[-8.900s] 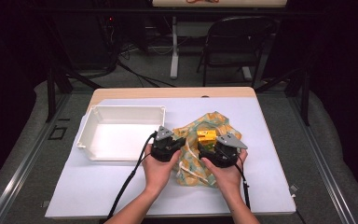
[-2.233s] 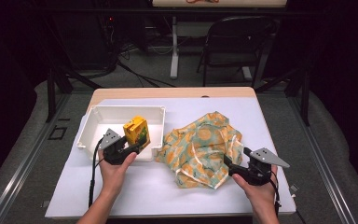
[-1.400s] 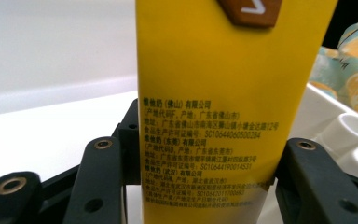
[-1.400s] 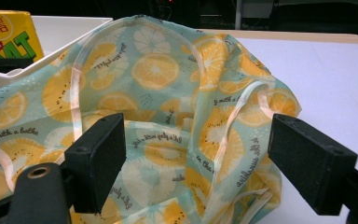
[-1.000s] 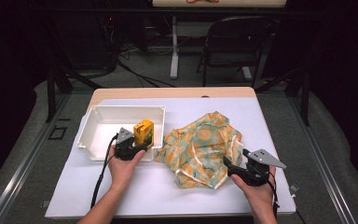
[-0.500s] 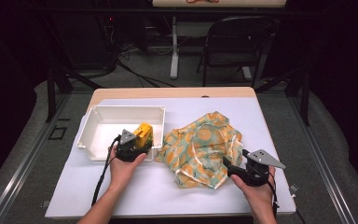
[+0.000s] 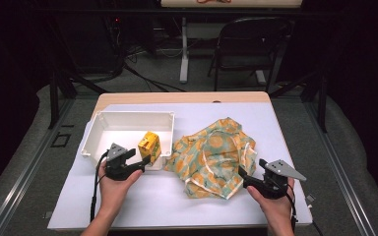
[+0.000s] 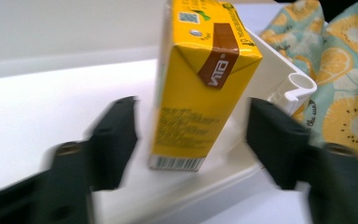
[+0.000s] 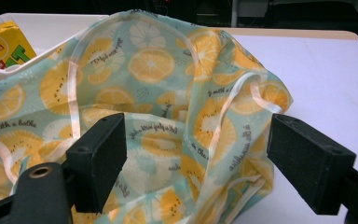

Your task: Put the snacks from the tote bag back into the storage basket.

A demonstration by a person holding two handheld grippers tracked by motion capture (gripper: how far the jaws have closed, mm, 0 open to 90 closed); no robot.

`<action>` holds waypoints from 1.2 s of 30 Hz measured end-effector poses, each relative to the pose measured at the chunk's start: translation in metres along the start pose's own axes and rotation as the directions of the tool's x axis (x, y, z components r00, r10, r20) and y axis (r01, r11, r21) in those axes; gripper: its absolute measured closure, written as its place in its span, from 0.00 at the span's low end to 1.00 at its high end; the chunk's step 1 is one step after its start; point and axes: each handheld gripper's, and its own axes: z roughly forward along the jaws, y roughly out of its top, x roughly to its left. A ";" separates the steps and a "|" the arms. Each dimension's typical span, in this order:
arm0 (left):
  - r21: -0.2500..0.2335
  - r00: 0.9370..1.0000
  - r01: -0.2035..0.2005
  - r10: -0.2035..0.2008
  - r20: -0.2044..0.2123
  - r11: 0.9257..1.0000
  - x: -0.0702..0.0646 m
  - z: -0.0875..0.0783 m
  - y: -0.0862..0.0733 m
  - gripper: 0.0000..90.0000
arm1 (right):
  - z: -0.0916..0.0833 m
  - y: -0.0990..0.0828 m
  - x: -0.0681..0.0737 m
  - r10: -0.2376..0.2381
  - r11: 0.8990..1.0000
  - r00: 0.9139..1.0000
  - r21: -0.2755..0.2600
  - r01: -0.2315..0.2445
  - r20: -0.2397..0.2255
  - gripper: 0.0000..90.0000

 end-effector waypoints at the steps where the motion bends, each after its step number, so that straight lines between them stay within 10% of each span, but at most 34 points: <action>1: 0.000 1.000 0.005 -0.005 0.004 1.000 0.000 -0.003 -0.001 0.57 | -0.001 -0.001 0.000 0.003 1.000 1.000 0.000 -0.003 0.002 0.21; 6: 0.037 0.999 0.017 -0.018 0.031 0.999 -0.001 0.002 -0.005 1.00 | -0.001 -0.001 -0.001 0.005 1.000 1.000 0.000 -0.005 0.005 0.21; 36: 0.103 0.994 0.113 -0.113 -0.012 0.988 0.022 0.062 0.023 1.00 | 0.006 -0.003 0.005 -0.005 1.000 1.000 0.018 0.005 0.002 0.22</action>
